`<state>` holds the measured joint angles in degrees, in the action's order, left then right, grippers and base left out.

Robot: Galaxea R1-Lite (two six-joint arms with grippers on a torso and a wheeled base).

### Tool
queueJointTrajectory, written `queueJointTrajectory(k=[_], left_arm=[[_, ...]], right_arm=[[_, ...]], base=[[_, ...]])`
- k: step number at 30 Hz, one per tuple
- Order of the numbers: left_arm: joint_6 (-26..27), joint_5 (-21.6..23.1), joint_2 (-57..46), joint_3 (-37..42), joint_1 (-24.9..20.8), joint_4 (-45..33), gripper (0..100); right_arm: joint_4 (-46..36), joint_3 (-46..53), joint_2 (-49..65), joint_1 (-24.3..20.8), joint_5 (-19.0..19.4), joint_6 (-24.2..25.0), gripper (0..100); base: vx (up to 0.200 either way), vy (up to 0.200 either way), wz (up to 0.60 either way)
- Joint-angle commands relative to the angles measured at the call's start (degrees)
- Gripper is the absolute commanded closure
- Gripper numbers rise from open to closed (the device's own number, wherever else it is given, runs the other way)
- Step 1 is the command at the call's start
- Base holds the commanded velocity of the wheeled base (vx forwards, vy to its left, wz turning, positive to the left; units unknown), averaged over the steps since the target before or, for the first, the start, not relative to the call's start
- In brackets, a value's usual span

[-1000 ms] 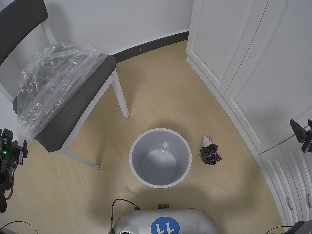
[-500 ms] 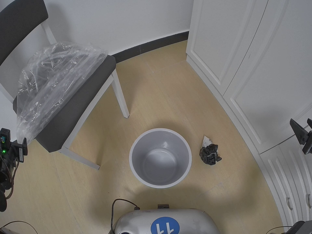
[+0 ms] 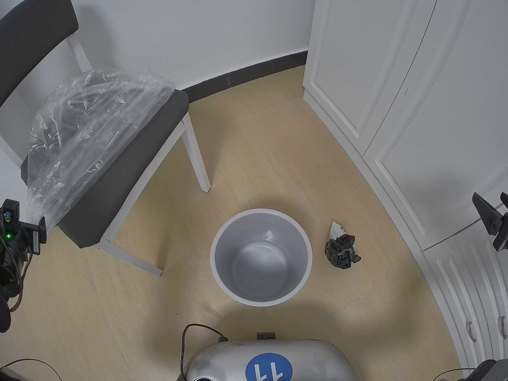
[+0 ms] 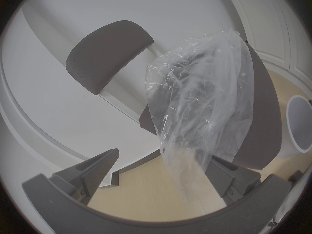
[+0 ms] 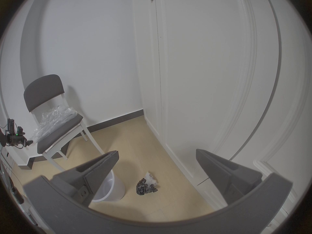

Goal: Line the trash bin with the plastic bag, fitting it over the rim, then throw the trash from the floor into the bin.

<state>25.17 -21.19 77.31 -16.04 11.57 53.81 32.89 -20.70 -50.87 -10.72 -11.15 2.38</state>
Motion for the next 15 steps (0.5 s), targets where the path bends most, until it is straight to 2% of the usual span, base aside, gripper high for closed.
queueJointTrajectory(k=[1, 13, 14, 15], left_arm=[[0.05, 0.01, 1.0, -0.83, -0.23, -0.02, 0], [-0.04, 0.09, 2.14, -1.71, -1.11, 0.07, 0], [0.05, 0.09, 2.14, -1.71, -1.11, 0.07, 100], [0.05, 0.09, 2.14, -1.71, -1.11, 0.07, 100]], right_arm=[[-0.02, -0.04, -0.02, -0.01, -0.01, 0.0, 0], [0.07, 0.05, -0.46, -0.01, -0.01, 0.17, 0], [0.07, 0.05, -0.46, -0.01, -0.01, 0.17, 0], [0.07, 0.05, -0.46, -0.01, -0.01, 0.17, 0]], base=[[0.0, 0.0, 0.0], [0.0, 0.0, 0.0], [0.0, 0.0, 0.0], [0.0, 0.0, 0.0]])
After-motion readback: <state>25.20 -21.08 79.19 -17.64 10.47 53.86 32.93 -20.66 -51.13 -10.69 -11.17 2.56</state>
